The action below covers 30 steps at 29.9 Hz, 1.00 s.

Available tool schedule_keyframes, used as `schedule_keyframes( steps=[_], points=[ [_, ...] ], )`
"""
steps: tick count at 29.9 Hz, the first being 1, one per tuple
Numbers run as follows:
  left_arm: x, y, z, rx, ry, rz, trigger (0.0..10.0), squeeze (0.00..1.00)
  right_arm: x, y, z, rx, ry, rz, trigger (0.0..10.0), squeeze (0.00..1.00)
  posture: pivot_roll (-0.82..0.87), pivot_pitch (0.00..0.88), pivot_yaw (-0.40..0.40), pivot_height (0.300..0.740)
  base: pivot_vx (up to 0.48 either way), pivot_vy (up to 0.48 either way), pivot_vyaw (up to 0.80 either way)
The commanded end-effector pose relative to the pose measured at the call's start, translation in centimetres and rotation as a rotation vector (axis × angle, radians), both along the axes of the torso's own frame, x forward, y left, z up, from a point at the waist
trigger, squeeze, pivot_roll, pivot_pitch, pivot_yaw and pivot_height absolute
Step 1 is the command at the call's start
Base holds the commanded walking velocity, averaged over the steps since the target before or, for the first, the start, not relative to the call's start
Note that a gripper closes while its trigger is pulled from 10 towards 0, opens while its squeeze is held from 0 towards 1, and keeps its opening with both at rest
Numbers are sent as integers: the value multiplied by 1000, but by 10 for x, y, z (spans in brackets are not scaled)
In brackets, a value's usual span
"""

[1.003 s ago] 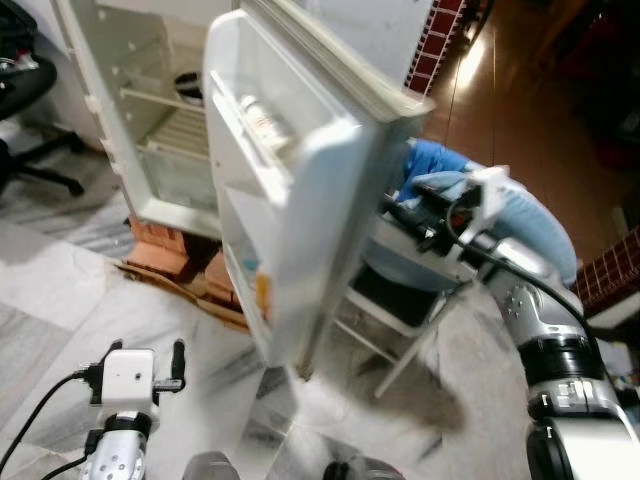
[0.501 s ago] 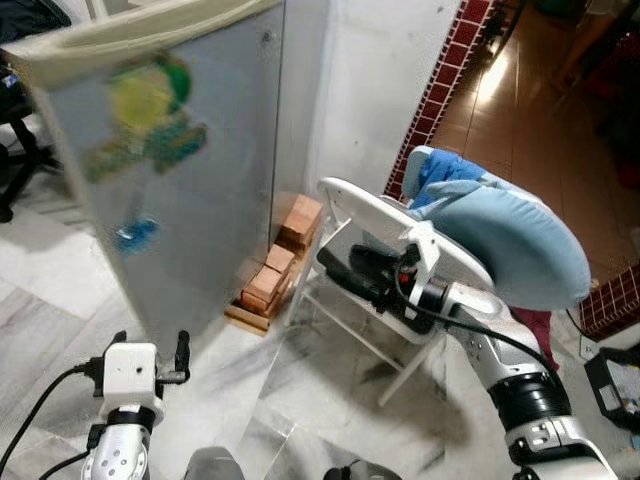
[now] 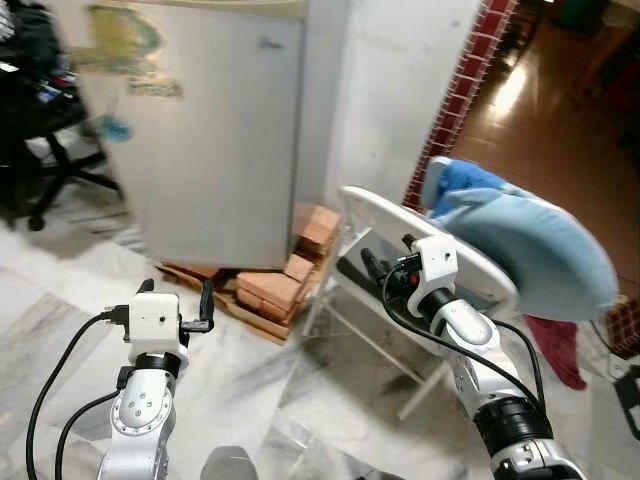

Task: Restocking fridge

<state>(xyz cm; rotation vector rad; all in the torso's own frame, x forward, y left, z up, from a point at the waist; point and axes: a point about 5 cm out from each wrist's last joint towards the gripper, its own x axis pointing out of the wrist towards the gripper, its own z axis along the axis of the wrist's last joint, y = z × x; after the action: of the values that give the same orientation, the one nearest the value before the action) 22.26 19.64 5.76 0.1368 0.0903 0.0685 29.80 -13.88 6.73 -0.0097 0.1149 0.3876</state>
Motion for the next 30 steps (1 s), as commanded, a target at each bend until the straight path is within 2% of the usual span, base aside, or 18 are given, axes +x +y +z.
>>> schedule_keyframes(
  steps=[1,10,22,30],
  points=[
    [3,-3,1,-7,-8,-12,10000,0,0,-4,0,-14,-7,-9,10000,0,89,0,-93,740,0,480,-575],
    [5,-8,-3,-23,-2,-25,10000,0,6,-11,2,-30,-32,-51,10000,0,82,0,-95,740,0,480,-694],
    [15,-7,4,-4,-31,-35,10000,0,8,-4,1,-20,-36,-50,10000,0,85,0,-85,740,0,480,-800],
    [15,-13,2,-5,-22,-66,10000,0,9,-6,1,-19,-42,-59,10000,0,79,0,-83,740,0,480,-800]
  ],
)
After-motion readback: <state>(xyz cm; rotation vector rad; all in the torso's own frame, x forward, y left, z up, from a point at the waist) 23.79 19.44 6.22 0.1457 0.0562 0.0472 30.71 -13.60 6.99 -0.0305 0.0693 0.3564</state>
